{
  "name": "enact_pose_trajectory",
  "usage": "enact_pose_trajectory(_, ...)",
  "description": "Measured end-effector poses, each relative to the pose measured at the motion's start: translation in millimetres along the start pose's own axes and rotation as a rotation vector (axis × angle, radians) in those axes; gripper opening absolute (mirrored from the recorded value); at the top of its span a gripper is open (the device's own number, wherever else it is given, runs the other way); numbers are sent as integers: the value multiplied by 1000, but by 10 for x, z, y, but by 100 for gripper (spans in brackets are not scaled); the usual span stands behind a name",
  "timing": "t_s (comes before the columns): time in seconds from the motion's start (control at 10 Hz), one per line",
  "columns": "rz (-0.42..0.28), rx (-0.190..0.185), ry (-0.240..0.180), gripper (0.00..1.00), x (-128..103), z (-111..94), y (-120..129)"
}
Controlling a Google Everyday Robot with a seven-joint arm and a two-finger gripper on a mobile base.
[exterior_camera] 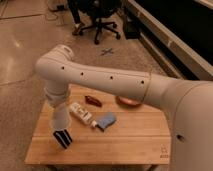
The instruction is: Place the ceramic cup over the eraser
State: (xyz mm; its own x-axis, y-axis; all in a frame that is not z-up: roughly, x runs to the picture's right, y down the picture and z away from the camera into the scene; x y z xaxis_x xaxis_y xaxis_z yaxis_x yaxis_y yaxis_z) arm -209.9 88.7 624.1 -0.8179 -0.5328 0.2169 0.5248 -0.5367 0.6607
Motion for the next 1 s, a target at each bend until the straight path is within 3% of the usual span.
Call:
enact_pose_trajectory(0.4,-15,-16,-33,0,-88,100,-64)
enact_pose_trajectory(1.0,-37,-8,-41,0,-91,191,-270)
